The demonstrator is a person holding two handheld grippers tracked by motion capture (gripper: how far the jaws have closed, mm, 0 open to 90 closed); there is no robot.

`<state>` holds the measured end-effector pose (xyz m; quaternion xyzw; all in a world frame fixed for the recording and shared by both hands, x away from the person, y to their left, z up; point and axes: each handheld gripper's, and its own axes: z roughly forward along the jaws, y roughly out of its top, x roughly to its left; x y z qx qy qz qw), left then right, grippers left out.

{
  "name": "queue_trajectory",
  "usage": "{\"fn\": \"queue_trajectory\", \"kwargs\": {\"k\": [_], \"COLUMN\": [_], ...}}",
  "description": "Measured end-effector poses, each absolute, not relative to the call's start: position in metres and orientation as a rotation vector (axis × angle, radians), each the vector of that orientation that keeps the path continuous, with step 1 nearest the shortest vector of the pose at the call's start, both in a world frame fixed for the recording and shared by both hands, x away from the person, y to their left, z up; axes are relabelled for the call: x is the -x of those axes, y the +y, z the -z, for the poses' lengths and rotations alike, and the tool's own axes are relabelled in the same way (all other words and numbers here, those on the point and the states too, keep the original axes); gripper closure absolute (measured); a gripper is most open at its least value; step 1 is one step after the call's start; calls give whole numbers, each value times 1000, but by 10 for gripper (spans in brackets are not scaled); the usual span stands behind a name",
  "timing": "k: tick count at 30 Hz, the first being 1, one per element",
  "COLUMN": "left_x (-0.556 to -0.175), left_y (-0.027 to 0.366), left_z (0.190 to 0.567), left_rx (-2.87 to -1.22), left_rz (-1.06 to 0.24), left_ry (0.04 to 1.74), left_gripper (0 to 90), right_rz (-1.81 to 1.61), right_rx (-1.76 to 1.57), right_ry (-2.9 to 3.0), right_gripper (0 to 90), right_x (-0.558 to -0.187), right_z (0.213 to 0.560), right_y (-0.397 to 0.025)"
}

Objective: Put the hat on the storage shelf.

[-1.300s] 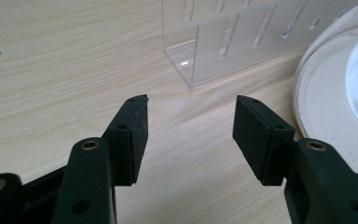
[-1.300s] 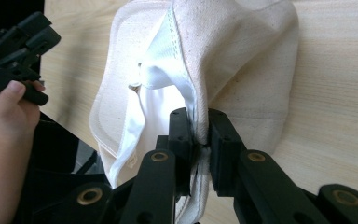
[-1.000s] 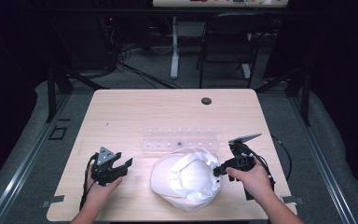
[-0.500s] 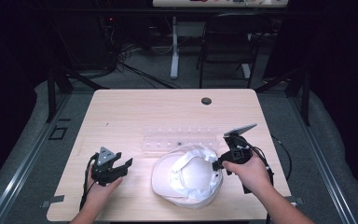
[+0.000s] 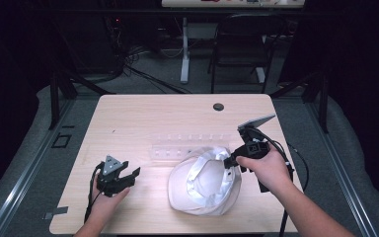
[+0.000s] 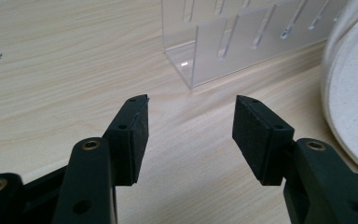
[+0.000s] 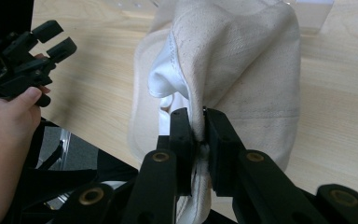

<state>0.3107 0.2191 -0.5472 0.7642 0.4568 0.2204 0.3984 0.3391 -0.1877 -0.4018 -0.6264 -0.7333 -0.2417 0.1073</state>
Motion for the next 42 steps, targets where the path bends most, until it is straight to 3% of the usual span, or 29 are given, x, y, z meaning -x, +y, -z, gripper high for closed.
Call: {"fn": "queue_trajectory", "kwargs": {"k": [16, 42], "left_x": [-310, -308], "left_y": [218, 210], "left_z": [547, 548], "left_rx": [-1936, -1955], "left_rz": [-561, -556], "left_ry": [1150, 1116], "left_gripper": [462, 461], "right_rz": [773, 1058], "right_rx": [1801, 1731], "right_ry": [-2094, -1915], "right_gripper": [821, 822], "right_x": [-338, -339], "right_z": [361, 327], "right_y": [-186, -212]}}
